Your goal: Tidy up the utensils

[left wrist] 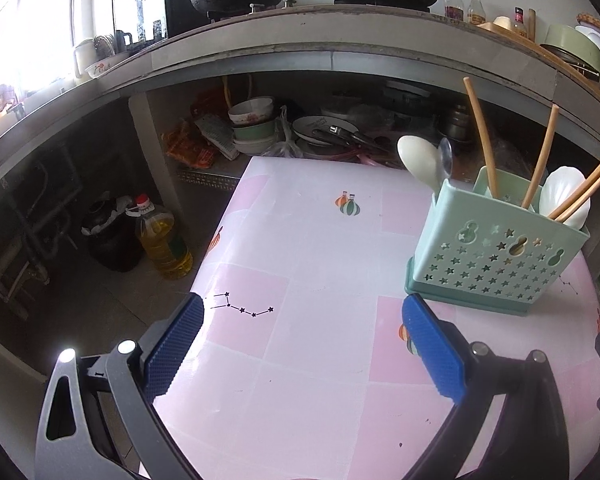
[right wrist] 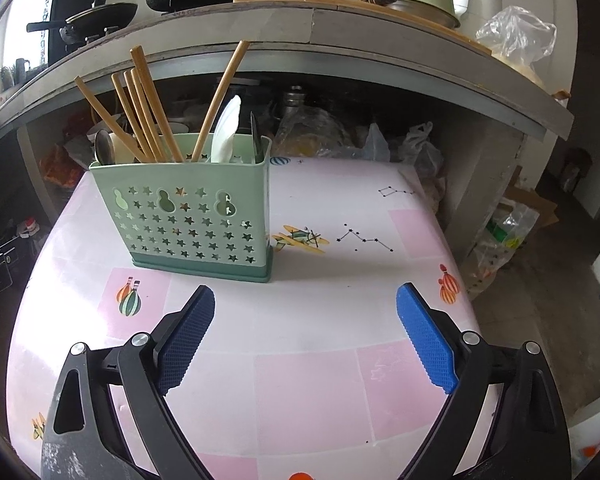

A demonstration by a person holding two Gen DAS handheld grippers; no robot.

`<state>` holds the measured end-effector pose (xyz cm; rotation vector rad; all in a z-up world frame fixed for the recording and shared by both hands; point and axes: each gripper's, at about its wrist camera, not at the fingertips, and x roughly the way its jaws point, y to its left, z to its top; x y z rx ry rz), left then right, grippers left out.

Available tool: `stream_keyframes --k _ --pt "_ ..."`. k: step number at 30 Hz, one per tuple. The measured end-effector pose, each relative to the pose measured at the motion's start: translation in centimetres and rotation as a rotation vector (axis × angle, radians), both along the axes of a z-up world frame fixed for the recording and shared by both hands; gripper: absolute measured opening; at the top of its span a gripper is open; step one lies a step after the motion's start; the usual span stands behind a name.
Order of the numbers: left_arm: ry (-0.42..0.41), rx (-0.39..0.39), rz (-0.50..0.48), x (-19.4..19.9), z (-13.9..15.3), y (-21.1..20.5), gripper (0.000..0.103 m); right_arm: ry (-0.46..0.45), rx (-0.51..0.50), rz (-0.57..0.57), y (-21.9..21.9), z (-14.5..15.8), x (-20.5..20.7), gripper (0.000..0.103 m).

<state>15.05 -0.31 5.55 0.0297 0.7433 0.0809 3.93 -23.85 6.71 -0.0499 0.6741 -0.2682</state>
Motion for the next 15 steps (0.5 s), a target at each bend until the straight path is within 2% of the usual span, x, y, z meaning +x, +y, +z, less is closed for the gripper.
stream_keyframes --k 15 --pt "0.019 0.017 -0.045 -0.26 -0.45 -0.85 0.097 -0.005 0.001 0.007 0.09 0.05 -0.20 0.089"
